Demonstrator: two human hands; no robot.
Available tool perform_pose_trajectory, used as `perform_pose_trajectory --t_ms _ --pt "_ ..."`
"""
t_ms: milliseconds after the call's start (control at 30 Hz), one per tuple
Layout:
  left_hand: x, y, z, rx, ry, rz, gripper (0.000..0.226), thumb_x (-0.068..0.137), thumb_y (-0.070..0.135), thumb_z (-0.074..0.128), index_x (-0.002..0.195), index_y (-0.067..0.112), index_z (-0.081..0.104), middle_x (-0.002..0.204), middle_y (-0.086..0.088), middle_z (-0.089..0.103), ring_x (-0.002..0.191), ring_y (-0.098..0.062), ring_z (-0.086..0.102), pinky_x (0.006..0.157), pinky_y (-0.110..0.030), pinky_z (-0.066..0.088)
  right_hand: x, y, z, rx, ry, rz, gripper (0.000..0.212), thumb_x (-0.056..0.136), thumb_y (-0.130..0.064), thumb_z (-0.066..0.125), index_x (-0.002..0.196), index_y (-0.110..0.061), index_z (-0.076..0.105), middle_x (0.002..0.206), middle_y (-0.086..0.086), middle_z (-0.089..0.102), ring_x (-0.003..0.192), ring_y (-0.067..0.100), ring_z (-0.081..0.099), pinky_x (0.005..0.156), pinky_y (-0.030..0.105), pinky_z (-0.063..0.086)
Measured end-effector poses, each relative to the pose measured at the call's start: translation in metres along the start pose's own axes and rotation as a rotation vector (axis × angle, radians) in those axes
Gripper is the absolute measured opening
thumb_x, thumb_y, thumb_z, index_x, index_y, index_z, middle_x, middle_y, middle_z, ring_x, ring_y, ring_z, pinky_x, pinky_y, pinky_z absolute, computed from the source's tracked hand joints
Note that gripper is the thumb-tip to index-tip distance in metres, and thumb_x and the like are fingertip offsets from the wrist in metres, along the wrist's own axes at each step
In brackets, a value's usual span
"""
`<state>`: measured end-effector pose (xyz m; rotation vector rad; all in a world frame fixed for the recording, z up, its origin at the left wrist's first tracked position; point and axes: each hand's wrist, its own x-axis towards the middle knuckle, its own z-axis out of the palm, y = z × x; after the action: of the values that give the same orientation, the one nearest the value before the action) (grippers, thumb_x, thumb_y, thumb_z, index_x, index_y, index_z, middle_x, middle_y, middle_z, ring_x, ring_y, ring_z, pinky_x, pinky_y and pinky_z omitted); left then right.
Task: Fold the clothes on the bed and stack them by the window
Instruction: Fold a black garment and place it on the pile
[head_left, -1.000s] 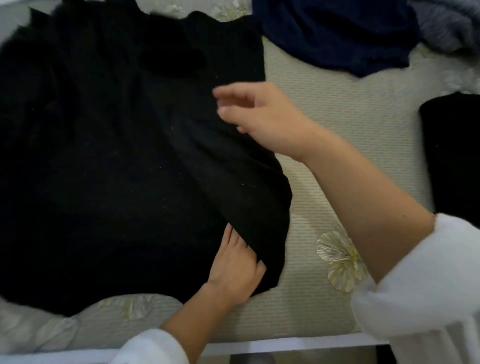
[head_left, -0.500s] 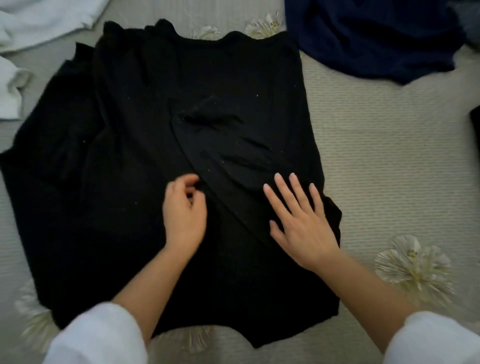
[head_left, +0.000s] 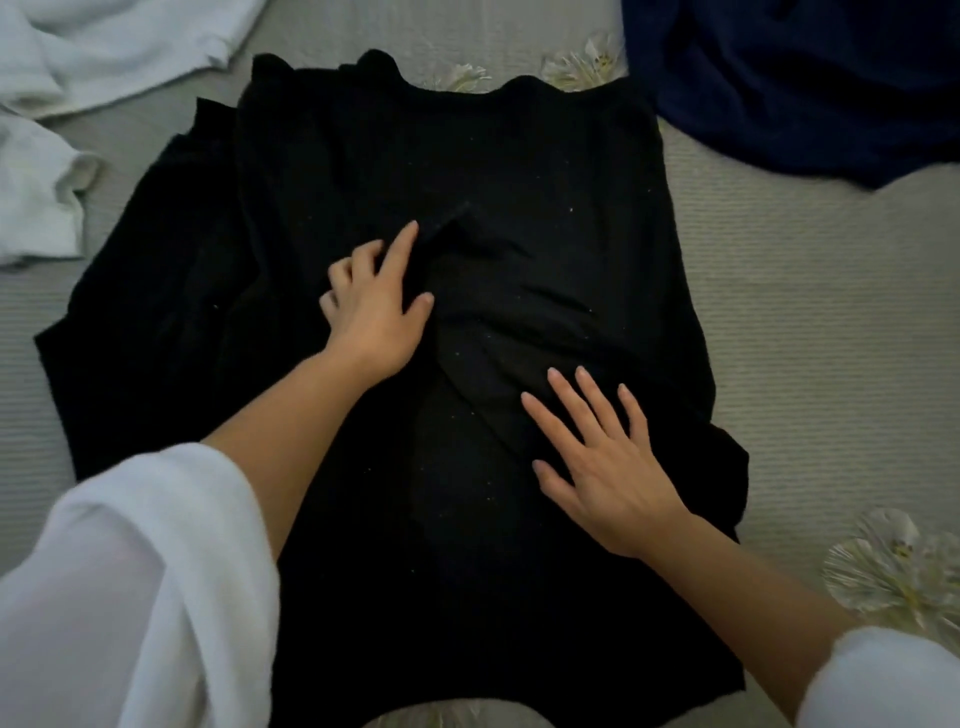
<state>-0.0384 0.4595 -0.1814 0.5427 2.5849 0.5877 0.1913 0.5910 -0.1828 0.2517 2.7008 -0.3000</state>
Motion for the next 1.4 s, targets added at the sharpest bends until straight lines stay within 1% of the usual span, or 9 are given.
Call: perform_pose_trajectory --t_ms 133,267,500,633,833,1000,1067,1167,1400 --pt "-0.035 -0.041 -0.023 -0.028 0.275 0.121 0.059 0.094 0.030 0.051 0.146 0.037 0.025 0.150 -0.004 0.023 0.137 -0.026 0.016 0.110 -0.046 0.018 0.020 -0.037 -0.010 0.068 0.078 -0.028 0.068 0.093 -0.053 0.024 0.152 -0.027 0.002 0.161 -0.001 -0.005 0.146 0.014 -0.017 0.115 0.039 -0.016" --pt "-0.060 -0.108 -0.060 -0.028 0.525 -0.126 0.051 0.089 0.022 0.054 0.139 0.020 0.040 0.145 -0.011 0.032 0.132 -0.034 0.026 0.106 -0.049 0.023 0.051 -0.087 -0.016 0.069 0.091 -0.154 0.068 0.094 -0.052 0.026 0.153 -0.027 0.002 0.161 0.000 -0.004 0.147 0.016 -0.015 0.118 0.040 -0.011" --pt "-0.049 -0.181 -0.102 -0.306 0.396 -0.627 0.073 0.089 0.043 0.057 0.147 0.016 0.024 0.149 -0.013 0.031 0.137 -0.031 0.029 0.113 -0.051 0.023 0.098 -0.153 -0.003 0.029 0.063 -0.183 0.069 0.093 -0.056 0.022 0.150 -0.034 -0.009 0.160 0.001 -0.015 0.143 0.019 -0.026 0.114 0.038 -0.017" --pt "-0.044 -0.189 -0.119 -0.659 0.463 -0.571 0.025 0.084 0.023 0.064 0.103 0.007 0.066 0.098 -0.013 0.066 0.095 -0.027 0.065 0.084 -0.038 0.052 0.099 -0.158 0.009 -0.024 0.057 -0.114 0.067 0.091 -0.060 0.012 0.145 -0.038 -0.021 0.154 -0.004 -0.029 0.139 0.016 -0.036 0.110 0.036 -0.027" --pt "-0.053 -0.187 -0.166 -0.516 1.014 -0.339 0.008 0.085 0.023 0.047 0.081 0.028 0.042 0.076 0.015 0.047 0.064 0.013 0.047 0.067 -0.006 0.035 0.098 -0.161 0.008 -0.073 0.040 -0.087 0.067 0.091 -0.061 0.007 0.145 -0.038 -0.024 0.155 -0.004 -0.030 0.139 0.016 -0.036 0.112 0.037 -0.026" --pt "-0.060 -0.169 -0.148 -0.398 0.128 0.105 0.016 0.081 0.046 0.062 0.092 0.034 0.065 0.112 0.015 0.063 0.111 0.013 0.042 0.101 -0.011 0.029 0.098 -0.163 0.007 -0.092 0.030 -0.067 0.066 0.091 -0.061 0.006 0.145 -0.038 -0.026 0.155 -0.004 -0.031 0.139 0.016 -0.035 0.113 0.037 -0.024" --pt "-0.059 -0.174 -0.140 -0.352 0.191 0.090 0.015 0.083 0.043 0.061 0.093 0.035 0.069 0.116 0.011 0.061 0.120 0.002 0.040 0.110 -0.027 0.029 0.098 -0.163 0.006 -0.099 0.025 -0.071 0.066 0.090 -0.061 0.004 0.145 -0.038 -0.026 0.155 -0.004 -0.031 0.139 0.016 -0.035 0.112 0.036 -0.026" --pt "-0.055 -0.194 -0.137 -0.449 0.461 -0.357 0.035 0.085 0.036 0.061 0.115 0.018 0.059 0.106 0.008 0.055 0.103 -0.014 0.056 0.093 -0.037 0.046 0.097 -0.163 0.006 -0.096 0.028 -0.061 0.067 0.090 -0.061 0.004 0.146 -0.038 -0.023 0.156 -0.004 -0.028 0.140 0.016 -0.033 0.112 0.035 -0.026" --pt "-0.046 -0.191 -0.130 -0.840 -0.051 -0.633 0.025 0.076 0.037 0.076 0.086 0.017 0.067 0.068 0.007 0.072 0.056 -0.004 0.068 0.041 -0.014 0.046 0.099 -0.163 0.007 -0.092 0.032 -0.070 0.067 0.091 -0.061 0.008 0.147 -0.037 -0.019 0.158 -0.003 -0.023 0.142 0.017 -0.029 0.114 0.037 -0.021"
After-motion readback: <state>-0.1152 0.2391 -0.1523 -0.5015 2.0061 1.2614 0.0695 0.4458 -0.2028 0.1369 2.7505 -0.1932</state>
